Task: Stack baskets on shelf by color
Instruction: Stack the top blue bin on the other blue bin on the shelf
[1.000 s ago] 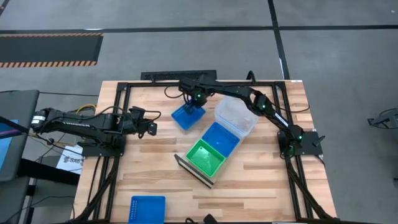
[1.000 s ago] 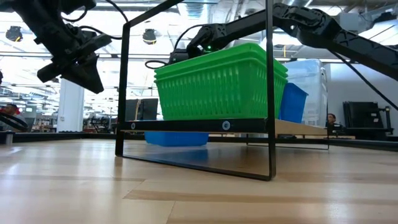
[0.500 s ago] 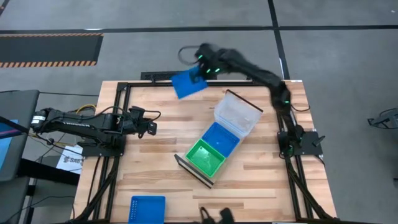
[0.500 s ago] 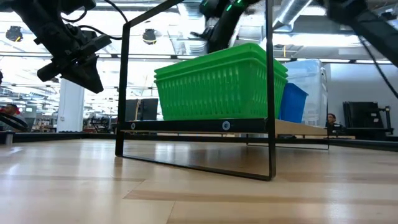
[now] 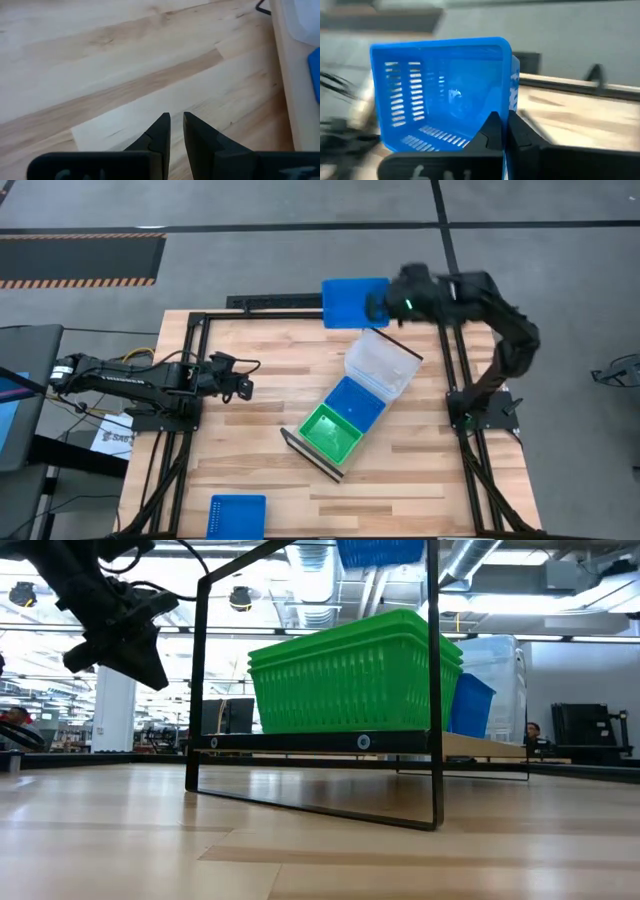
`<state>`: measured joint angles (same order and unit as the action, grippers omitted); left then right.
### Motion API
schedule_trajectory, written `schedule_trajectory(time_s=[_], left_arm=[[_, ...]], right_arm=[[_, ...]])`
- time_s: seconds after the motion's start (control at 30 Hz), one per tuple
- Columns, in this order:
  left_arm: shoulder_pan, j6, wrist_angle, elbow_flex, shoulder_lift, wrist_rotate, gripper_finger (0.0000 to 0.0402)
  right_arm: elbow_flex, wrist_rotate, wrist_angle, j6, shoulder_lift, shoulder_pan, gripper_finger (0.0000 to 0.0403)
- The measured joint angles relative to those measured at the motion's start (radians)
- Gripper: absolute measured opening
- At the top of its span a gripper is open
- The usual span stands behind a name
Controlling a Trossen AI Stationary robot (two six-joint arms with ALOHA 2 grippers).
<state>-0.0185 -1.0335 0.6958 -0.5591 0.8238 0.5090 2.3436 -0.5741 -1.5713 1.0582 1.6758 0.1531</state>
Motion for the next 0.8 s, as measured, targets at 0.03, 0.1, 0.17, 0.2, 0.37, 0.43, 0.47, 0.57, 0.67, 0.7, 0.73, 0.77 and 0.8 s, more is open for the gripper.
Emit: schedule_trajectory(time_s=[0.03, 0.1, 0.17, 0.2, 0.37, 0.43, 0.47, 0.57, 0.67, 0.7, 0.73, 0.77, 0.8], left_arm=[[0.000, 0.011, -0.006, 0.000, 0.000, 0.001, 0.0039], [0.000, 0.020, -0.011, 0.000, 0.000, 0.011, 0.0039], [0.000, -0.010, -0.010, 0.000, 0.000, 0.034, 0.0039], [0.000, -0.036, -0.010, 0.000, 0.000, 0.040, 0.0039], [0.000, -0.107, -0.010, 0.000, 0.000, 0.041, 0.0039], [0.000, -0.113, -0.010, 0.000, 0.000, 0.025, 0.0039], [0.000, -0.113, -0.011, 0.000, 0.000, 0.016, 0.0039], [0.000, -0.114, -0.015, 0.000, 0.000, -0.002, 0.0039], [0.000, -0.115, -0.015, 0.000, 0.000, -0.005, 0.0039], [0.001, -0.115, -0.015, 0.000, 0.000, -0.005, 0.0039], [0.001, -0.117, -0.017, 0.000, 0.000, -0.005, 0.0039], [0.001, -0.124, -0.021, 0.000, 0.000, -0.006, 0.0039], [0.001, -0.133, -0.024, 0.000, 0.000, -0.008, 0.0039]], right_arm=[[-0.021, -0.035, 0.007, 0.056, -0.022, -0.052, 0.0002], [-0.050, -0.115, 0.017, 0.191, -0.042, -0.158, 0.0002], [-0.086, -0.212, 0.001, 0.339, -0.043, -0.261, 0.0002], [-0.112, -0.253, 0.001, 0.410, -0.040, -0.305, 0.0002], [-0.246, -0.396, 0.007, 0.816, 0.010, -0.486, 0.0003], [-0.294, -0.440, 0.001, 1.010, 0.054, -0.540, 0.0003], [-0.321, -0.454, 0.002, 1.098, 0.072, -0.560, 0.0002], [-0.367, -0.417, 0.050, 1.179, 0.122, -0.589, 0.0002], [-0.372, -0.355, 0.084, 1.181, 0.168, -0.582, 0.0003], [-0.373, -0.346, 0.091, 1.181, 0.179, -0.579, 0.0003], [-0.373, -0.343, 0.090, 1.180, 0.183, -0.572, 0.0002], [-0.373, -0.337, 0.075, 1.180, 0.176, -0.566, 0.0002], [-0.374, -0.332, 0.052, 1.178, 0.160, -0.564, 0.0002]])
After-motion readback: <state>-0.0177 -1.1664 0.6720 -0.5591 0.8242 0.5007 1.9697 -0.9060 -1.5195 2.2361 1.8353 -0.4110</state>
